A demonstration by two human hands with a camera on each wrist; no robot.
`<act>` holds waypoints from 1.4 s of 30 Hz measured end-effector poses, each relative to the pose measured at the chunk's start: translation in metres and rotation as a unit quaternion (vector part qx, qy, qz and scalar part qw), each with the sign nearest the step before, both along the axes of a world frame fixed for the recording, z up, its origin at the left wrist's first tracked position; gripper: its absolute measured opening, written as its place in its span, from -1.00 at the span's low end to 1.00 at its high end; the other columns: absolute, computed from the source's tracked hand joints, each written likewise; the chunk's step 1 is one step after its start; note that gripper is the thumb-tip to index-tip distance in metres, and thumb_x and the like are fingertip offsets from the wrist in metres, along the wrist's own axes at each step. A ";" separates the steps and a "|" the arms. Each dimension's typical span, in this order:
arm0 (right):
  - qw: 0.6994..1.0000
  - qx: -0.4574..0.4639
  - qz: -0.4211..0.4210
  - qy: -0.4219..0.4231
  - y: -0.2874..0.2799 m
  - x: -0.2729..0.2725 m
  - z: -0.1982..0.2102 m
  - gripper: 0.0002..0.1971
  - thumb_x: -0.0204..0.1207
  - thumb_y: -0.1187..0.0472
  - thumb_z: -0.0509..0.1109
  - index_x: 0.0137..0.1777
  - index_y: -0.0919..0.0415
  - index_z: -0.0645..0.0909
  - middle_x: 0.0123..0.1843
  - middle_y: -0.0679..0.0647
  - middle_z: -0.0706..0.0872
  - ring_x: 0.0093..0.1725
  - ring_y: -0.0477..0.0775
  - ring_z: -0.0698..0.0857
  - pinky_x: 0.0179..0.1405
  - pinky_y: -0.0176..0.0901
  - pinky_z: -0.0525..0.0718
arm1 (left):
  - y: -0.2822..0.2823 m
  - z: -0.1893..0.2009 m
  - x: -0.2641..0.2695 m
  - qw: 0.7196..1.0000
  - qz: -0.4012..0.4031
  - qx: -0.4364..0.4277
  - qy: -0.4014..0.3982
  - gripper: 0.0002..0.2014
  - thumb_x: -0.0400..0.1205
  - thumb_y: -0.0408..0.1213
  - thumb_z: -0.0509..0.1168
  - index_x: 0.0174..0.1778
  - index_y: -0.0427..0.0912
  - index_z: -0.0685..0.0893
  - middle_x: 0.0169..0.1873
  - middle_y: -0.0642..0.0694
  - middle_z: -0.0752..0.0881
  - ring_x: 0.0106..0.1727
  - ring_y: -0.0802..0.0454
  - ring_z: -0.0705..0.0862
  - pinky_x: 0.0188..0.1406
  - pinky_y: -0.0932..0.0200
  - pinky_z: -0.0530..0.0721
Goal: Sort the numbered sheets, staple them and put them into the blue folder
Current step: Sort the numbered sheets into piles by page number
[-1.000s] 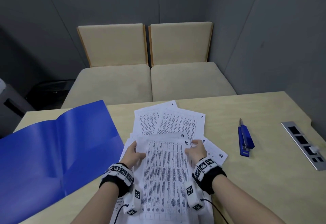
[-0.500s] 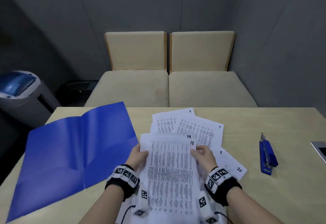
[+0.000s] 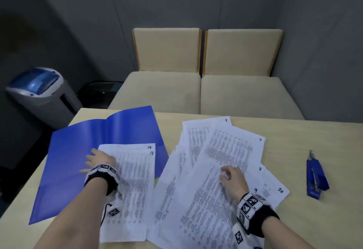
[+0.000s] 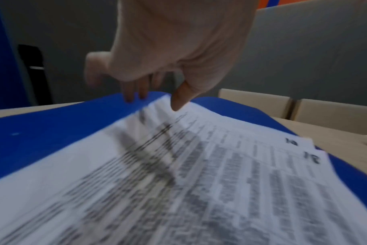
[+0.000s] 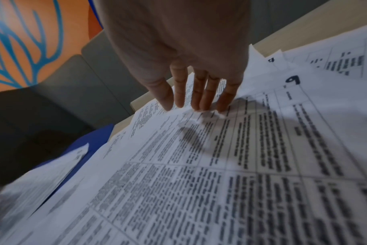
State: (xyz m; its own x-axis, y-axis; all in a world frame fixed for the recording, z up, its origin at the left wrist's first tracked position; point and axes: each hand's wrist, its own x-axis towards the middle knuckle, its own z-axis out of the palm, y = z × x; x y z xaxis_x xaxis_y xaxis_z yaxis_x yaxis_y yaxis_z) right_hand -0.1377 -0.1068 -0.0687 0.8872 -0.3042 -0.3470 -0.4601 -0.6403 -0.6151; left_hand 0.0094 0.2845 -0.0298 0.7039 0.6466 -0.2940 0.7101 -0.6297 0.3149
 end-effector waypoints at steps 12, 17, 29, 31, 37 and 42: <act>0.985 -0.055 -0.164 -0.001 -0.060 -0.051 0.006 -0.74 0.57 0.33 0.21 0.18 0.08 0.57 0.16 0.09 0.48 0.22 0.15 0.55 0.17 -0.07 0.55 | -0.243 -0.018 -0.052 0.769 -0.636 -0.044 -0.045 -0.47 0.57 -0.11 0.32 0.47 -0.03 0.40 0.43 -0.09 0.39 0.44 -0.10 0.37 0.41 -0.10 0.46; 0.988 -0.024 -0.153 -0.004 -0.082 -0.069 -0.001 -0.77 0.47 0.31 0.38 0.11 0.10 0.65 0.01 0.07 0.49 0.14 0.14 0.58 0.20 -0.15 0.55 | -0.274 -0.023 -0.058 0.711 -0.700 0.046 0.047 -0.20 0.42 0.07 0.46 0.55 0.04 0.27 0.49 -0.08 0.30 0.52 -0.12 0.27 0.53 -0.24 0.28; 0.974 0.017 -0.227 0.008 -0.136 0.045 0.028 -0.58 0.46 0.20 0.38 0.32 0.22 0.53 0.32 0.25 0.57 0.19 0.24 0.65 0.23 0.03 0.64 | -0.234 -0.025 -0.046 0.809 -0.575 -0.102 0.061 -0.60 0.41 -0.14 0.51 0.07 -0.09 0.51 0.06 -0.08 0.49 0.10 -0.05 0.54 0.11 0.09 0.61; 0.970 0.042 -0.239 0.031 -0.137 0.059 0.033 -0.54 0.48 0.25 0.37 0.39 0.29 0.47 0.34 0.22 0.56 0.29 0.26 0.60 0.26 -0.02 0.60 | -0.222 -0.029 -0.043 0.833 -0.516 -0.195 0.044 -0.71 0.44 -0.34 0.46 -0.13 0.00 0.47 -0.17 -0.10 0.64 -0.21 0.02 0.63 -0.05 -0.01 0.67; 0.943 0.149 -0.296 0.011 -0.134 0.075 0.024 -0.90 0.41 0.38 0.41 -0.11 0.24 0.59 0.03 0.21 0.77 0.00 0.20 0.73 0.15 0.07 0.70 | -0.192 -0.039 -0.040 0.850 -0.427 -0.309 -0.008 -0.56 0.50 -0.46 0.36 0.19 0.09 0.50 -0.46 -0.08 0.39 -0.42 0.04 0.38 -0.39 0.16 0.35; 0.944 0.148 -0.294 -0.031 -0.126 0.073 0.029 -0.92 0.44 0.35 0.37 -0.19 0.16 0.57 -0.07 0.17 0.74 -0.04 0.18 0.70 0.10 0.02 0.68 | -0.182 -0.046 -0.034 0.837 -0.410 -0.362 -0.020 -0.46 0.49 -0.42 0.30 0.26 0.29 0.57 -0.37 -0.15 0.57 -0.33 -0.13 0.54 -0.22 -0.09 0.67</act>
State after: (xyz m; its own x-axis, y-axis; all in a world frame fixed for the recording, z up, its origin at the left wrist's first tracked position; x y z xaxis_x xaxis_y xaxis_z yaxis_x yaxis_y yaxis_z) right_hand -0.0649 -0.2331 -0.0400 0.6170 -0.6479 -0.4467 -0.6399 -0.0826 -0.7640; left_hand -0.0245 0.1023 -0.0758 0.8423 -0.3961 -0.3657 0.1125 -0.5343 0.8378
